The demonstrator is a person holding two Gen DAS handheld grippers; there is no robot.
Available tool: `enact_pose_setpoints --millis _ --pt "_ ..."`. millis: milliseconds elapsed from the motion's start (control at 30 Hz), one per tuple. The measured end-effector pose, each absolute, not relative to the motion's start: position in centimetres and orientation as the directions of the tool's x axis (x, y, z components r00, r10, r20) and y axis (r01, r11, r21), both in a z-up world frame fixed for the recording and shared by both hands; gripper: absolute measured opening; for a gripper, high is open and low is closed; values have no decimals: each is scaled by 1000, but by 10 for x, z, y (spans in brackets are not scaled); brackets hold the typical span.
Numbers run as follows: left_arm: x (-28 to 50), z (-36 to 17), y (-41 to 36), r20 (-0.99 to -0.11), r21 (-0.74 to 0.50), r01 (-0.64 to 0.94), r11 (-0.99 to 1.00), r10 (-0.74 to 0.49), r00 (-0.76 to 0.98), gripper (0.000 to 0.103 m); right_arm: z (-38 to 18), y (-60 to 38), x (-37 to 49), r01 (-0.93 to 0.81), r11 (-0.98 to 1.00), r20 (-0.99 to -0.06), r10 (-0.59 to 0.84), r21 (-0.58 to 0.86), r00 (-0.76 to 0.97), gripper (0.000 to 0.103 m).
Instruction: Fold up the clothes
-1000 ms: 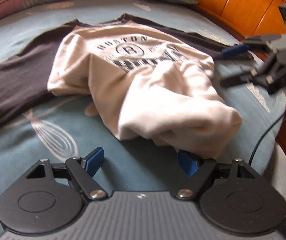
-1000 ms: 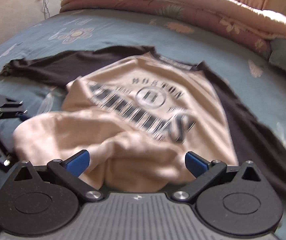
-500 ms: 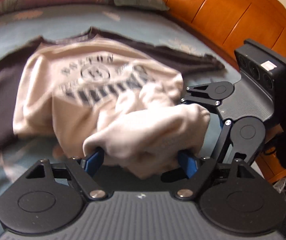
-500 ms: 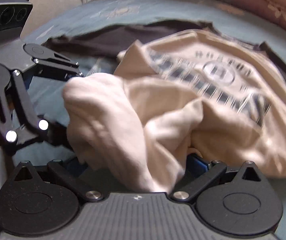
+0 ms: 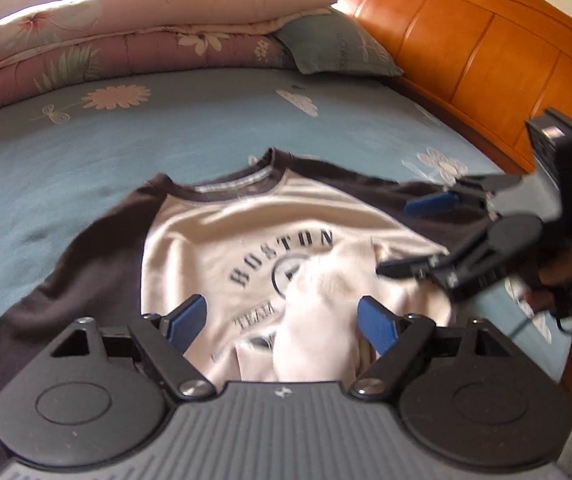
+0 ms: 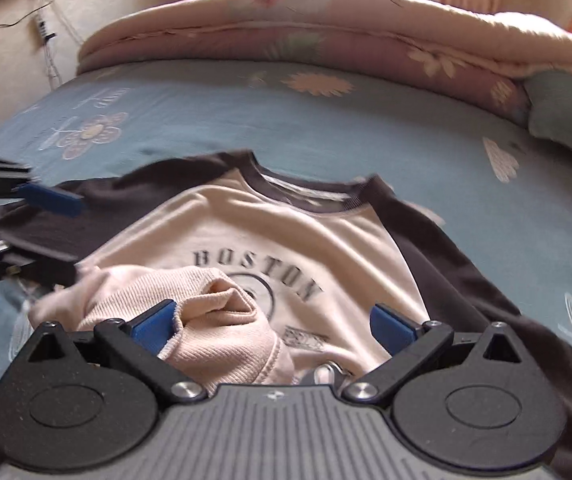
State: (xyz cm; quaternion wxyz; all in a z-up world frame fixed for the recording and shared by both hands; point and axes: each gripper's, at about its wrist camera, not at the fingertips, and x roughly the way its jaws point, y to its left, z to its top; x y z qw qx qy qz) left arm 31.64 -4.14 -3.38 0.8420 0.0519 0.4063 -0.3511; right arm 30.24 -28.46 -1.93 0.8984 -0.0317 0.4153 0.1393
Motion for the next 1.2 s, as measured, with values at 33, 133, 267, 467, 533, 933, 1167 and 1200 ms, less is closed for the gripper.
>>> enact_pose_setpoints --millis 33,133,267,467,533,933,1167,1200 --pt "309 -36 -39 -727 -202 640 741 -551 409 82 -22 -290 301 -258 964 -762 219 71 609 103" --pt "286 -41 -30 -737 -225 651 725 -564 373 82 -18 -304 282 -229 964 -761 250 136 599 103" --pt "253 -43 -26 -735 -237 675 699 -583 345 80 6 -310 234 -287 939 -726 329 187 604 103" --pt "222 -64 -56 -752 -253 734 630 -606 261 80 -11 -300 177 -360 910 -769 379 208 514 103" --pt "223 -70 -68 -747 -254 739 625 -612 261 79 -25 -295 169 -350 910 -788 378 221 486 103" --pt "270 -59 -81 -683 -151 660 736 -560 468 65 -59 -294 148 -263 899 -780 436 351 448 103" --pt "298 -69 -52 -718 -172 561 810 -493 492 67 -57 -301 169 -232 841 -674 533 489 512 103" --pt "296 -69 -49 -716 -176 564 807 -498 489 67 -56 -301 173 -235 827 -652 551 511 521 103"
